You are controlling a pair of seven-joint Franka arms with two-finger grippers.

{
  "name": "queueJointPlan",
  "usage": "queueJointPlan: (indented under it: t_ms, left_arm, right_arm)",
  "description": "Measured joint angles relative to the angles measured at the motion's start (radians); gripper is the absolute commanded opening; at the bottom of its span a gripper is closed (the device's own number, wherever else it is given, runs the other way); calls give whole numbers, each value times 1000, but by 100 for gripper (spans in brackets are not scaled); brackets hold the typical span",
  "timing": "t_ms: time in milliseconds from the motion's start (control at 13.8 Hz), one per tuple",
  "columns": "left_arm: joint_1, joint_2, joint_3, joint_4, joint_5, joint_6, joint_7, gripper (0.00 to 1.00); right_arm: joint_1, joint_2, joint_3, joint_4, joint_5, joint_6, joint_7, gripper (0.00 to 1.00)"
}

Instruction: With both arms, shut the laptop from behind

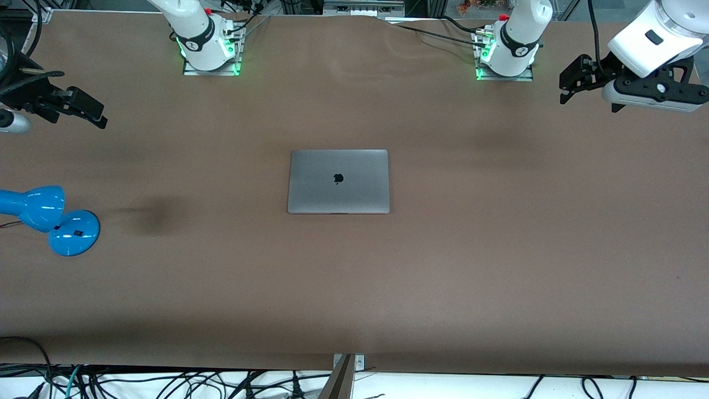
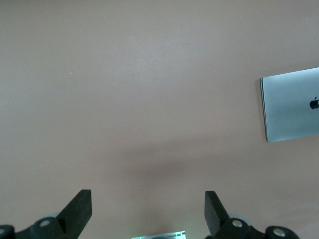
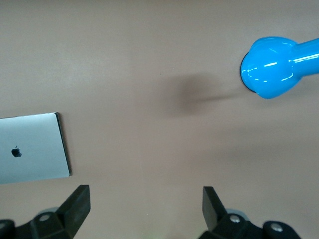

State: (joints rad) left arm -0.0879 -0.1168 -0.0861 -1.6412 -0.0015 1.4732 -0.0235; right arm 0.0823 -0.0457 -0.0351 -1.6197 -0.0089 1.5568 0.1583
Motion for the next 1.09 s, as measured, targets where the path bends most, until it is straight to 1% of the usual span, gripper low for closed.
queueJointPlan:
  t_ms: [290,580,1088]
  left_arm:
    - [-1,-19,8,-14,3,1,-1,100]
    - [-19,-17,39,0,15,15,-1,100]
    - [-22,56,44,69,26,17,-1,100]
  right_arm:
    - [1,0,1,0,0,-6,-1,100]
    - [1,0,2,0,0,-7,-1,100]
    - [2,0,5,0,0,-8,-1,100]
